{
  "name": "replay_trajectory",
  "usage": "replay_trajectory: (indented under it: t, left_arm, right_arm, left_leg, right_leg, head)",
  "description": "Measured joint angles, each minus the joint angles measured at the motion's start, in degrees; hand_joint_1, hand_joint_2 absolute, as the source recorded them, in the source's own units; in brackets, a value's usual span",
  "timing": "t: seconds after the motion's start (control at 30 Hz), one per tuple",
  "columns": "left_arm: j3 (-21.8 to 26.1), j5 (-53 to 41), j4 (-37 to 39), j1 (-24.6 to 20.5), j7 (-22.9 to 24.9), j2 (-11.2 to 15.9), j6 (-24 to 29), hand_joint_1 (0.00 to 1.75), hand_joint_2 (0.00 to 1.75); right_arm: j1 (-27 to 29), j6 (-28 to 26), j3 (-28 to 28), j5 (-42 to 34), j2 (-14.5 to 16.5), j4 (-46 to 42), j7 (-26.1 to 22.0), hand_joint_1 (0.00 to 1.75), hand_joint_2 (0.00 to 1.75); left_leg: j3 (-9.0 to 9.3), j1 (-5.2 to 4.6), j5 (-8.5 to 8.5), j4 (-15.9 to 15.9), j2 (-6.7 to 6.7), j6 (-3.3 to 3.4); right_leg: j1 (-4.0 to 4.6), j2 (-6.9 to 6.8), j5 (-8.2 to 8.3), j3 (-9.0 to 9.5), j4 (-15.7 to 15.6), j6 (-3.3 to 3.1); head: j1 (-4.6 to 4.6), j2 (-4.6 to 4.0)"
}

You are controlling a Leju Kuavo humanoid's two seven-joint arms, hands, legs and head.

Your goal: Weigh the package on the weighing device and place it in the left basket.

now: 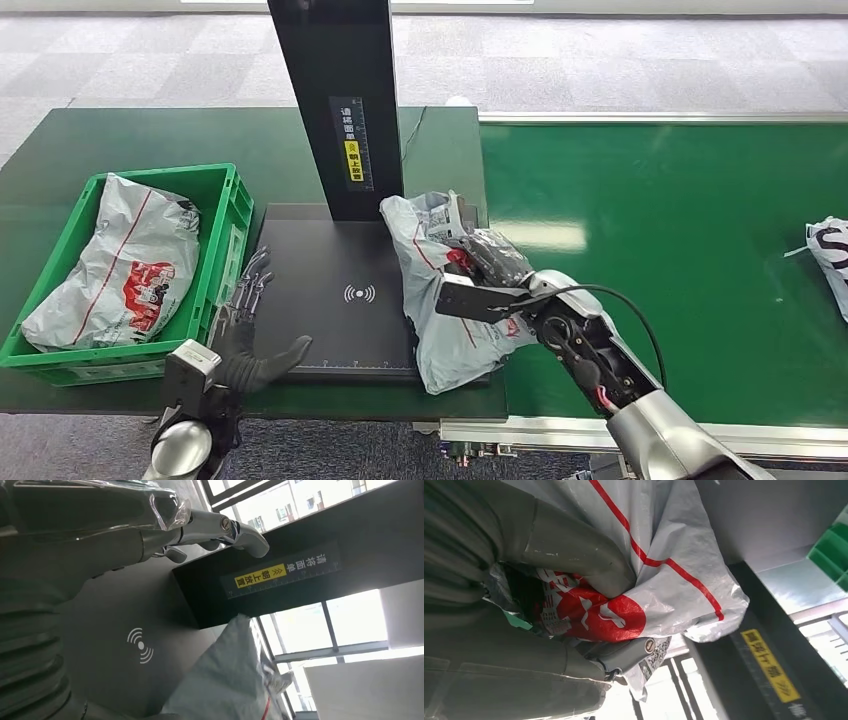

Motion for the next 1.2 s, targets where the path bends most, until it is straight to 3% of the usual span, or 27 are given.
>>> replay_trajectory:
  t: [0.2,0.57,0.6,0.7,0.73,0.87,1.2]
  left_arm:
    - [-0.36,0.13,0.87,-0.37,0.01,-0.36,-0.14,0.0,1.75]
    - [-0.87,0.88,2.33,-1.86,0.13,-0.34,-1.28,0.0,1.75]
    - [-1.08,1.03,2.52,-2.18,0.2,-0.34,-1.42,0.0,1.75]
    - [-1.61,1.35,3.09,-3.2,0.58,-0.35,-1.56,0.0,1.75]
    - [-1.72,1.43,3.26,-3.48,0.72,-0.35,-1.55,0.0,1.75]
    - [-1.82,1.46,3.68,-3.72,1.12,-0.33,-1.14,0.0,1.75]
    - [-1.8,1.56,3.74,-2.82,0.96,0.25,-0.22,0.0,1.75]
  right_arm:
    - [-6.44,0.45,2.92,0.4,4.91,6.32,1.07,1.75,1.75]
    - [-9.21,2.29,5.03,-0.04,8.32,10.56,1.35,1.75,1.75]
    - [-9.49,3.25,5.26,-0.2,8.79,10.86,1.45,1.57,1.75]
    - [-9.95,5.35,6.82,0.89,10.15,11.69,3.61,0.26,1.75]
    - [-9.99,5.49,7.52,1.5,10.52,11.96,4.82,0.0,1.75]
    - [-9.7,3.67,9.07,2.12,10.97,12.69,8.17,0.0,1.75]
    - [-4.61,2.31,7.12,-0.89,7.19,8.3,6.34,0.0,1.75]
  left_leg:
    - [-0.03,0.01,0.01,0.0,-0.03,0.0]
    - [-0.04,0.0,0.01,0.01,-0.03,0.0]
    - [-0.04,0.01,0.01,0.01,-0.03,0.0]
    - [-0.03,0.03,0.01,0.01,-0.03,-0.01]
    - [-0.03,0.04,0.01,0.01,-0.03,-0.01]
    - [-0.04,0.03,0.01,0.01,-0.03,-0.01]
    - [-0.04,-0.01,0.0,0.02,-0.04,0.0]
  right_leg:
    - [0.01,-0.02,-0.01,-0.02,0.01,0.01]
    - [0.0,-0.01,0.0,-0.04,0.0,0.0]
    - [0.01,-0.01,0.0,-0.04,0.01,0.0]
    - [0.03,-0.01,0.0,-0.05,0.01,0.0]
    - [0.04,-0.01,0.0,-0.05,0.02,0.0]
    - [0.04,-0.01,0.0,-0.05,0.01,0.0]
    - [-0.01,-0.01,0.0,-0.05,0.0,0.01]
  head:
    - [0.0,-0.01]
    - [0.0,-0.01]
    - [0.0,-0.01]
    - [0.01,-0.01]
    - [0.0,-0.01]
    - [0.01,0.0]
    - [0.0,0.0]
